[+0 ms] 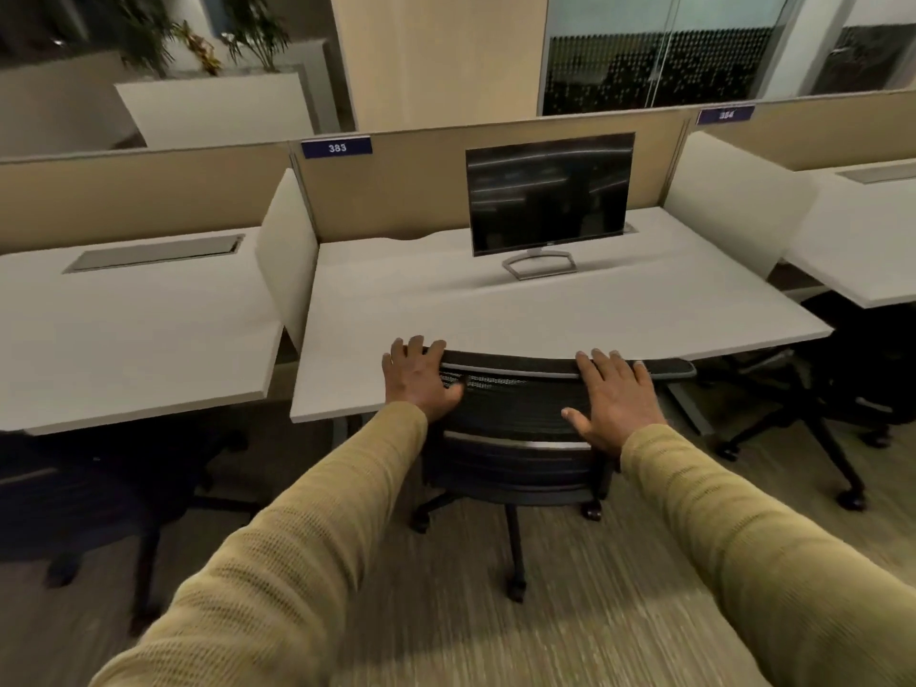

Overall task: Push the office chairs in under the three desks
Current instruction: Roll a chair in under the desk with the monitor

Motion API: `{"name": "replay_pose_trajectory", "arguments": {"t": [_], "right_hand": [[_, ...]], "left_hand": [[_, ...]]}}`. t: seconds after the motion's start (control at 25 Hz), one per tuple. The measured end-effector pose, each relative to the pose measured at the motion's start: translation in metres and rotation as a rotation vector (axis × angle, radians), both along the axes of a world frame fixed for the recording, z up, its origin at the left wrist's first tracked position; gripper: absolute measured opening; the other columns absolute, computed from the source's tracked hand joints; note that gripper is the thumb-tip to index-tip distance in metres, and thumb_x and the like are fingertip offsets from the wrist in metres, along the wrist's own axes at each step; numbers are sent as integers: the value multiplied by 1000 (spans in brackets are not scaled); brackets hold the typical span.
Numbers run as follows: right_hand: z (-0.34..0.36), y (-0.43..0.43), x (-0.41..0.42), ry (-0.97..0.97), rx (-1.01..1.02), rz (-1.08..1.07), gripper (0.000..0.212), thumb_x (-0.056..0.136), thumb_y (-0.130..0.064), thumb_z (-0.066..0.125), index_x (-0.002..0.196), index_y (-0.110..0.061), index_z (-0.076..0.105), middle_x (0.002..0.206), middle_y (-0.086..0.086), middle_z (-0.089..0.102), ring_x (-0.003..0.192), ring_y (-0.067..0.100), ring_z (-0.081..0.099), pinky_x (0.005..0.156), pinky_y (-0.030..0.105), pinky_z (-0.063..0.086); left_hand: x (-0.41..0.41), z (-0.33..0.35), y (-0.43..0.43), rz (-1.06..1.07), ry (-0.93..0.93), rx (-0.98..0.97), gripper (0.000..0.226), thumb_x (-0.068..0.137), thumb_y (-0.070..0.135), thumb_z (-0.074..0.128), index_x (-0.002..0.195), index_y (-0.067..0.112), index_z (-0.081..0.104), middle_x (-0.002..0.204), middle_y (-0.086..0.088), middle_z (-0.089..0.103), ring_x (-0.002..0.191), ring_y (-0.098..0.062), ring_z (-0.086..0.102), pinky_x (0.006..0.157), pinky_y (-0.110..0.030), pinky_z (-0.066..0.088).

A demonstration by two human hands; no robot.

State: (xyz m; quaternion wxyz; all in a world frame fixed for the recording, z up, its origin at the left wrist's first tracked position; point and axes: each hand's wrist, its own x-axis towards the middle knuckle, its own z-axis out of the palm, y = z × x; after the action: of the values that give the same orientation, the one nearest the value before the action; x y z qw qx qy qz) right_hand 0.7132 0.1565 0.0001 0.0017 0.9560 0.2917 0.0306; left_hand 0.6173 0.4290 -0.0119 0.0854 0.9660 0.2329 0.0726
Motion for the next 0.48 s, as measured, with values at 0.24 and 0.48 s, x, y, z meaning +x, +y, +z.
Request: {"name": "replay_pose_trajectory", "arguments": {"t": [0.24, 0.48], "right_hand": [[5, -46, 64, 57, -17, 82, 69, 83, -53, 64, 141, -27, 36, 137, 5, 52, 127, 30, 46, 113, 52, 27], [7, -72, 130, 38, -16, 171, 41, 80, -41, 65, 116, -23, 54, 108, 1, 61, 98, 25, 57, 87, 39, 42]], "left_hand": [[24, 17, -40, 191, 73, -1, 53, 76, 43, 67, 127, 29, 57, 126, -6, 51, 121, -34, 39, 100, -48, 38], [53, 7, -67, 272, 14, 196, 40, 79, 44, 71, 116, 28, 66, 114, 0, 63, 116, -26, 53, 116, -54, 21]]}}
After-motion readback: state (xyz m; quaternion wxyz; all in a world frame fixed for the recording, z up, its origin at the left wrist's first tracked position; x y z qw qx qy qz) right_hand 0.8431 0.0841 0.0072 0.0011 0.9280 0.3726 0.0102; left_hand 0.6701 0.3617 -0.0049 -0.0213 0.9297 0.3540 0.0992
